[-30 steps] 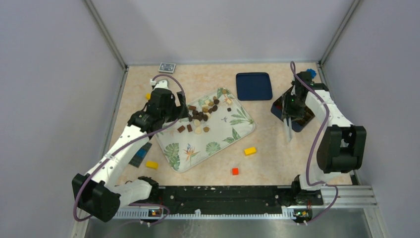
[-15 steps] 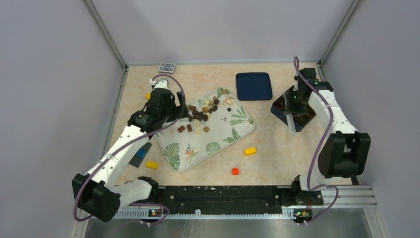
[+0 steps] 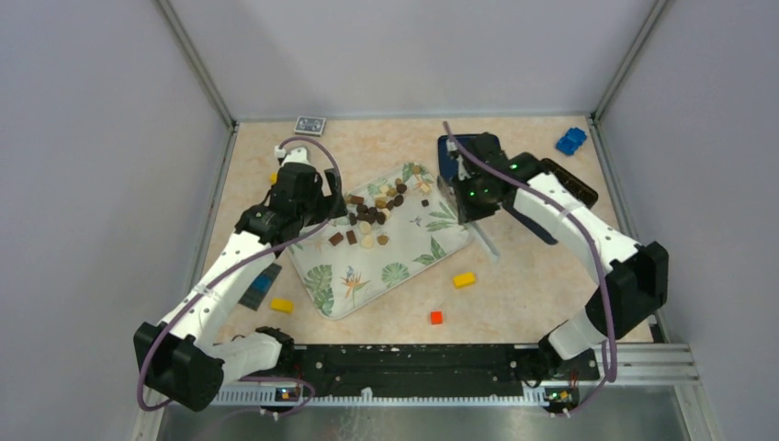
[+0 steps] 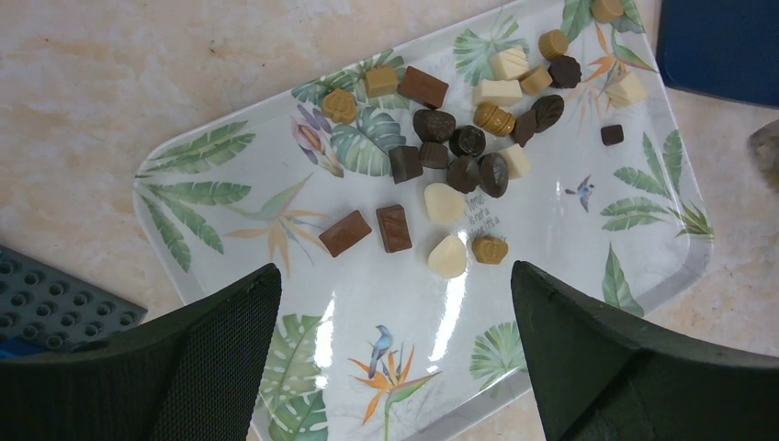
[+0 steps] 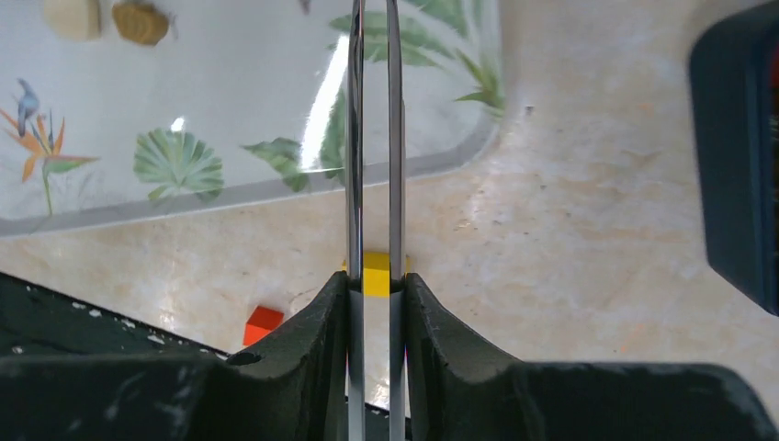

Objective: Pack the chocolate

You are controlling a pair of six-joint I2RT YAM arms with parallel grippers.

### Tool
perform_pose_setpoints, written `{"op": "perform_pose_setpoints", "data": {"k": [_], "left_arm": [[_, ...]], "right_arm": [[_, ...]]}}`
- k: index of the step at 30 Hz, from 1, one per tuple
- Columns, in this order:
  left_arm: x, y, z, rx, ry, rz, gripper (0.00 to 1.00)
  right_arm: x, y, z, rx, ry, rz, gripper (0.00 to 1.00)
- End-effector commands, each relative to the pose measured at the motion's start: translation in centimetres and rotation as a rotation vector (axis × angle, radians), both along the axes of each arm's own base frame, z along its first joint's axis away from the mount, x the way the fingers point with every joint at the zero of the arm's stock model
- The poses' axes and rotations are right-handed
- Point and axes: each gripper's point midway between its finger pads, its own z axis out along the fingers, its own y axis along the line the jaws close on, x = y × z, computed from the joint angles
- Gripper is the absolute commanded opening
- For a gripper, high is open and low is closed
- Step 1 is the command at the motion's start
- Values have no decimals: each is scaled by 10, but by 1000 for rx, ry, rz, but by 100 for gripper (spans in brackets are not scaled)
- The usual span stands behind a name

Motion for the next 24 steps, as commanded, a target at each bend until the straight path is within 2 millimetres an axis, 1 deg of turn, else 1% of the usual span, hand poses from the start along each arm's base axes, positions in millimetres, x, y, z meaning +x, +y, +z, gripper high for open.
{"op": "perform_pose_setpoints", "data": {"k": [1, 3, 6, 8, 10, 13, 17, 21, 24], "left_arm": [[5, 10, 21, 11, -64, 30, 99], [3, 13, 23, 17, -63, 38, 99], [2, 15, 24, 15, -64, 41, 99], [2, 14, 24, 4, -68, 40, 99], [2, 14, 23, -1, -59, 50, 99], [4, 17, 24, -14, -46, 63, 99], [8, 24, 25, -36, -41, 72, 99], [10, 32, 24, -44, -35, 81, 99], [10, 36, 24, -46, -36, 88, 99]], "right_arm": [[-12, 44, -15, -27, 19, 97, 21], [-24, 67, -26, -24, 42, 168, 24], [-41, 95, -40, -30, 76, 252, 28], [-52, 110, -47, -33, 84, 302, 32], [-60, 120, -53, -42, 89, 338, 35], [-68, 131, -60, -62, 75, 377, 40], [-73, 139, -66, -81, 53, 405, 43], [-73, 138, -70, -102, 41, 411, 47], [-71, 137, -73, -116, 34, 410, 47]]}}
